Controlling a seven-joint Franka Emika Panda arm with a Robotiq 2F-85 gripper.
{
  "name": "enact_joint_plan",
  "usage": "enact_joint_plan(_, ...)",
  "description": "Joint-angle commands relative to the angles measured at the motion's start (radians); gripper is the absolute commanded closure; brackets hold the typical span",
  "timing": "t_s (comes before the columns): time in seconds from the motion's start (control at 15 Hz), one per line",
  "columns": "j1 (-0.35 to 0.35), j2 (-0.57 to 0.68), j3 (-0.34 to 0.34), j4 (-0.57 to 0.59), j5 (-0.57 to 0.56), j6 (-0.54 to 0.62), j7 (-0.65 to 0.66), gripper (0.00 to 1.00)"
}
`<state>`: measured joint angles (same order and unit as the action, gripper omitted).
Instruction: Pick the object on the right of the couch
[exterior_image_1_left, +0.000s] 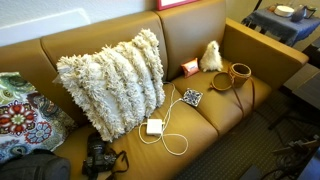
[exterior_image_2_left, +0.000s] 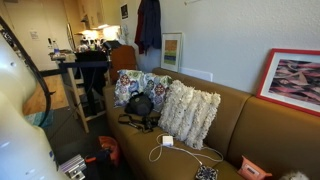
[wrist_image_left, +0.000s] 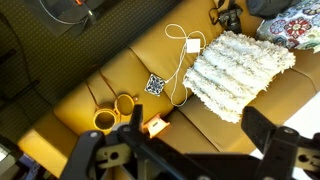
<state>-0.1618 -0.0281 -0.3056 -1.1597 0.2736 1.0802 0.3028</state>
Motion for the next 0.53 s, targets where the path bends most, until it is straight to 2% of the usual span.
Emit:
enact_joint_plan(0.0, -0.062, 0.218, 0.004, 0.169, 0.1, -0.066, -0.009, 0.0)
enact_joint_plan(0.2, -0.07, 0.33, 0.046, 0.182, 0.105, -0.038, -0.013, 0.0)
enact_joint_plan(0.27, -0.04, 0.356, 0.029, 0.166, 0.099, -0.024, -0.014, 0.0)
enact_joint_plan(0.47, 0.001, 0.42, 0.052, 0.111, 0.06, 0.021, -0.02, 0.0)
